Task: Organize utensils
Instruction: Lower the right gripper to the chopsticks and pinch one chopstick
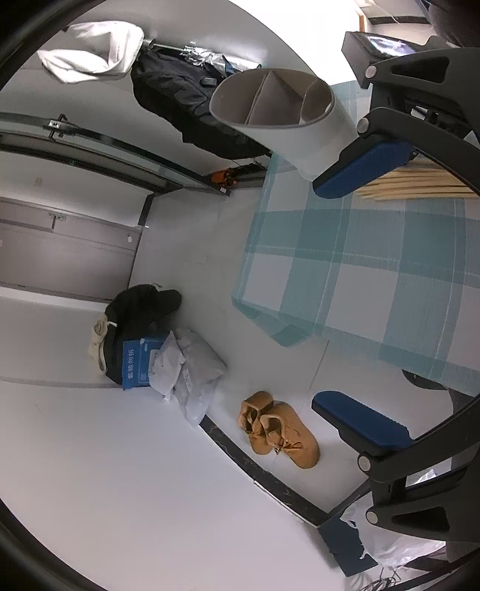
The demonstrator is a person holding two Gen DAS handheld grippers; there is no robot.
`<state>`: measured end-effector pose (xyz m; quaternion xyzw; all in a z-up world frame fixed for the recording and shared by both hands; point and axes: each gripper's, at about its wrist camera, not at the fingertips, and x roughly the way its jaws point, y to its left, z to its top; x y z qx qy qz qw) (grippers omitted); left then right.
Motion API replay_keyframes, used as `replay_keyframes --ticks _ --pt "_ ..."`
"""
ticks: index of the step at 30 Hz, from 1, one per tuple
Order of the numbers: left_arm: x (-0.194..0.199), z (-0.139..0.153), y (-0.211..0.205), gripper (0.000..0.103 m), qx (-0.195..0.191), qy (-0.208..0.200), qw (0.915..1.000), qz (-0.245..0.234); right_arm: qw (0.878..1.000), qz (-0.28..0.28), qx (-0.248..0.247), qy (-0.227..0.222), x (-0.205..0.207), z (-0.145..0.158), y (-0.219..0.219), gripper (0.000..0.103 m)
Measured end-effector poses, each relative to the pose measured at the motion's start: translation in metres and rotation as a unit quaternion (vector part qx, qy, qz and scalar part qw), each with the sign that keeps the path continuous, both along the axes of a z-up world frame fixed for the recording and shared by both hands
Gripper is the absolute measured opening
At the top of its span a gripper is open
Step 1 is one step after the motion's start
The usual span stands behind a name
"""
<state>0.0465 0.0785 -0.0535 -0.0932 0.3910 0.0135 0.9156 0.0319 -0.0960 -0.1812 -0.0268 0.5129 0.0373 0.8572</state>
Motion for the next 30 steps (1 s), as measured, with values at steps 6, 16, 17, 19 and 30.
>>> replay_keyframes --ticks 6,16,17,19,30 --pt "0.002 -0.008 0.009 0.101 -0.001 0.015 0.9999 0.006 1.000 0.018 -0.021 -0.005 0.004 0.004 0.015 0.023" --pt "0.005 -0.042 -0.007 0.101 -0.010 0.104 0.9925 -0.064 0.999 -0.001 0.046 -0.018 -0.011 0.011 -0.010 0.006" --pt "0.003 -0.047 -0.012 0.101 -0.012 0.116 0.9905 -0.073 0.998 -0.007 0.060 -0.027 -0.014 0.016 -0.018 0.006" --pt "0.000 -0.055 -0.021 0.101 -0.009 0.138 0.9862 -0.090 0.995 -0.017 0.087 -0.045 -0.022 0.025 -0.029 0.006" --pt "-0.020 -0.076 -0.072 0.101 0.063 0.191 0.9662 -0.161 0.958 -0.072 0.252 -0.119 -0.054 0.066 -0.085 0.006"
